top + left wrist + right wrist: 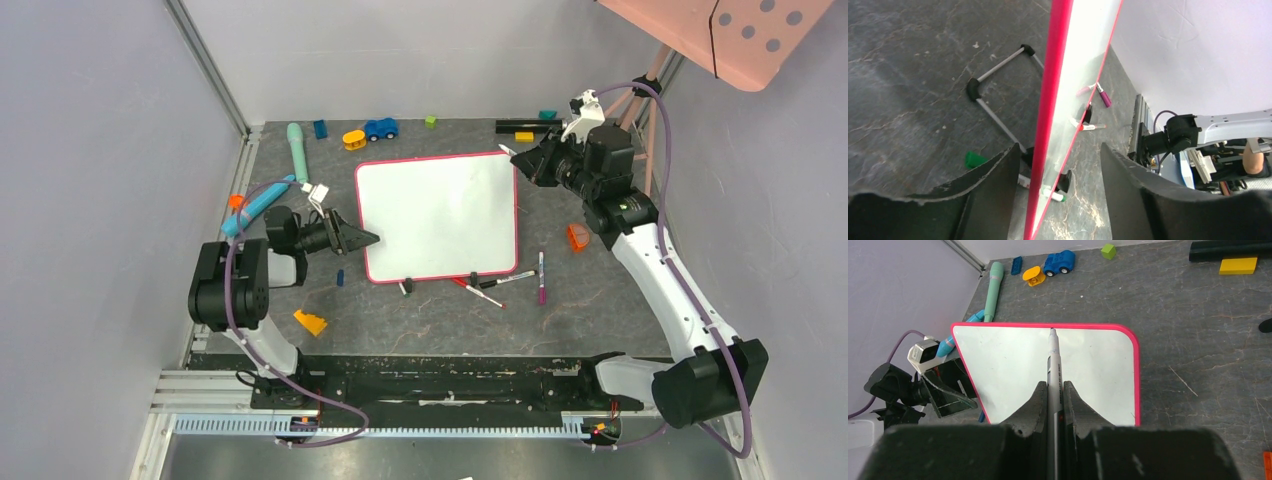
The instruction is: Write a sentence on the whiteboard
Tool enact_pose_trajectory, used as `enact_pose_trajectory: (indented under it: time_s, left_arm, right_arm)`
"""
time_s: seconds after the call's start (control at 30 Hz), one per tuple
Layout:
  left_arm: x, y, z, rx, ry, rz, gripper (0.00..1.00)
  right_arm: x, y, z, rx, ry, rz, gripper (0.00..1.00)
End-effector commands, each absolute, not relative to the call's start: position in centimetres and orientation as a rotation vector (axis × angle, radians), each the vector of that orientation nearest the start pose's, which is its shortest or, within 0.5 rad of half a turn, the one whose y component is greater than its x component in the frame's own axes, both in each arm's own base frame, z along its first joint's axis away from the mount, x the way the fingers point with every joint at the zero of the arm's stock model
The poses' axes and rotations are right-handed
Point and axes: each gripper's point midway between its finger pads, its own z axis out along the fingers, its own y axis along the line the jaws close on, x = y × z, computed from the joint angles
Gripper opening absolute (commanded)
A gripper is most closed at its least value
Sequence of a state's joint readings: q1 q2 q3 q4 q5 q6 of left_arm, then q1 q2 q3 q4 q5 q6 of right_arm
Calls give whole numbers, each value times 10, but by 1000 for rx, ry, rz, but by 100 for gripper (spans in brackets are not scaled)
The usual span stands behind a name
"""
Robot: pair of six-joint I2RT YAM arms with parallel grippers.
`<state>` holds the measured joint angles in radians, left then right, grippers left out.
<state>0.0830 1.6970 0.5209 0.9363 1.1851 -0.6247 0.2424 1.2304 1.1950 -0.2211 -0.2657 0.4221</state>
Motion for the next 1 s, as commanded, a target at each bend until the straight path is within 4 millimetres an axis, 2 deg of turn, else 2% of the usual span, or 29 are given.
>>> enact_pose_trajectory:
  time_s: [0.0,0.07,0.13,0.23,0.43,0.63,0.7,0.73,0.9,0.97]
  left_arm:
    - [330,-152,131,355,1757,-1439,59]
    - [331,-153,129,350,1758,-1452,54]
    - [332,-153,128,347,1755,-1460,40]
    - [335,-153,130,357,1737,-1469,31]
    - [337,-158,129,381,1712,-1491,26]
    - [327,-170,119,422,1716,-1522,26]
    - [324,-172,118,427,1708,-1524,15]
    - [323,-172,118,429,1702,-1520,4]
    - [320,-172,115,419,1694,-1514,2]
    - [313,-182,114,453,1691,-1530,2]
  right_arm:
    - [375,160,330,-49,1825,722,0]
    - [374,161,328,-50,1829,723,0]
    - [375,161,328,-49,1830,724,0]
    - [375,160,329,-53,1826,719,0]
    - [378,162,330,-59,1828,724,0]
    - [378,163,329,-64,1830,724,0]
    - [377,162,328,-68,1831,720,0]
    - [377,162,327,-69,1834,719,0]
    - [373,161,325,-73,1837,717,0]
    - [371,161,325,-75,1839,714,0]
